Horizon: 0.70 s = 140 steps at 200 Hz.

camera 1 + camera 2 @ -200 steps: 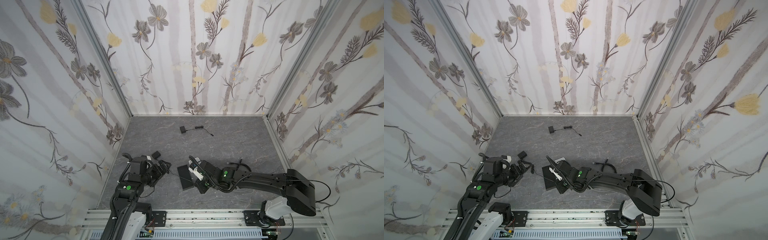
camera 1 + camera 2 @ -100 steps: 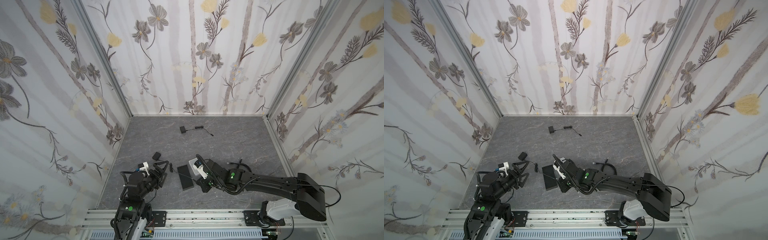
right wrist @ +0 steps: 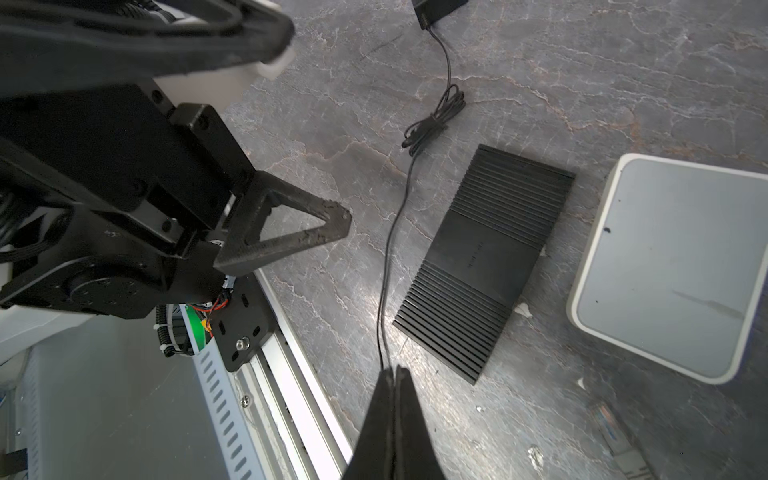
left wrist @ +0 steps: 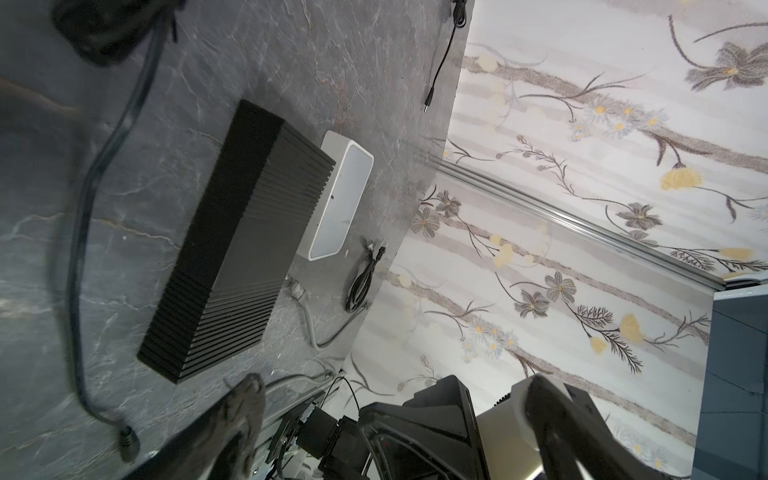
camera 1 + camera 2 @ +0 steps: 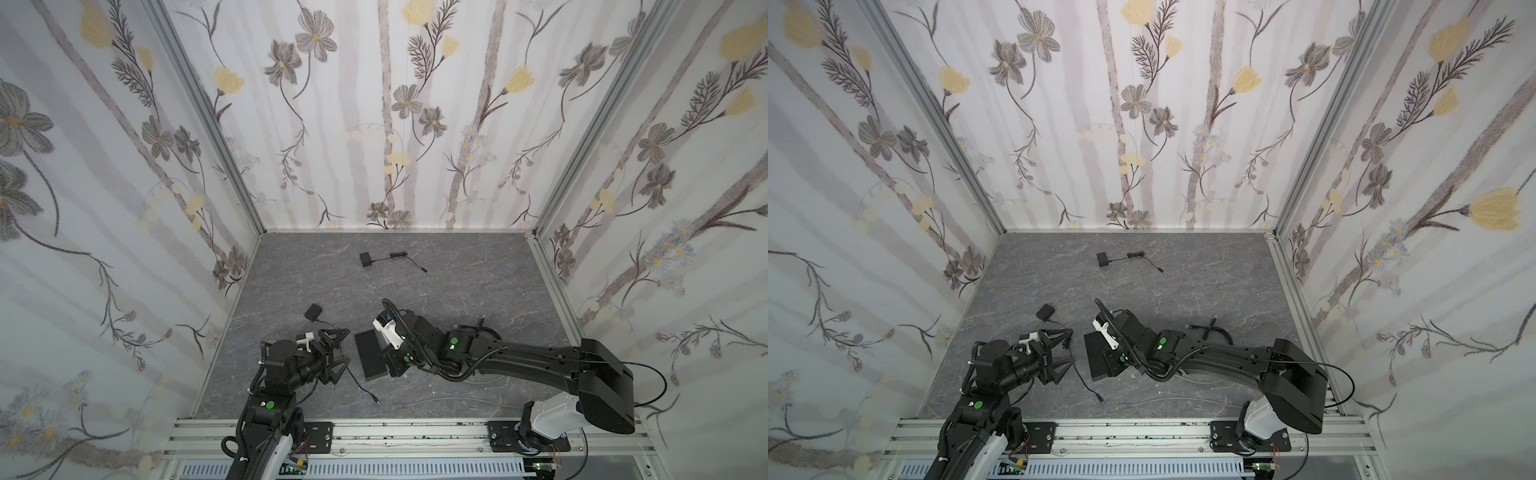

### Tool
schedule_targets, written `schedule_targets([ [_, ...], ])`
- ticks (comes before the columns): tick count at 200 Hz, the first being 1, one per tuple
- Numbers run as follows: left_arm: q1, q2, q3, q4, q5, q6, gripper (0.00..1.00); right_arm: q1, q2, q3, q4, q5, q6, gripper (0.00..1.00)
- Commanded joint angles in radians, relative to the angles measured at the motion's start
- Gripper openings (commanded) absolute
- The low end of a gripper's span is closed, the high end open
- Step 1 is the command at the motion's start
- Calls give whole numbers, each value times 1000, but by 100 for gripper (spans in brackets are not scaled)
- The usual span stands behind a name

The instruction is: Insert the plug into the switch port

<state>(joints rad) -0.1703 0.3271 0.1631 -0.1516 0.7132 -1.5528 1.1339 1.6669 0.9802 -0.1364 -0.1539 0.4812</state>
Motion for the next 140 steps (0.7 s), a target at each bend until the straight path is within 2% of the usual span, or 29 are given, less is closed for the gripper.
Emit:
schedule_targets([
  [1,-16,39,16,76,46,-20,99,1,30,37,40,-30,3,0],
  [12,-21,69,37,46,49,20,100,1,40,51,29,-26,-4,0],
  [27,-21,109,92,-78,40,126,100,1,51,60,15,-25,-18,0],
  [39,-22,141,156,-222,2,229,100,7,63,58,-2,-17,-35,14],
  [53,-21,189,245,-365,-56,350,100,26,83,50,-37,21,-57,22],
  [76,-21,298,376,-535,-140,479,100,80,95,13,-55,75,-72,26],
  [103,-13,411,499,-713,-282,555,100,118,87,-40,-25,91,-36,27],
  [118,11,437,508,-704,-273,573,100,134,84,-58,-10,97,-16,27],
  [140,85,462,442,-588,-120,574,100,161,93,-58,-13,122,-3,27],
])
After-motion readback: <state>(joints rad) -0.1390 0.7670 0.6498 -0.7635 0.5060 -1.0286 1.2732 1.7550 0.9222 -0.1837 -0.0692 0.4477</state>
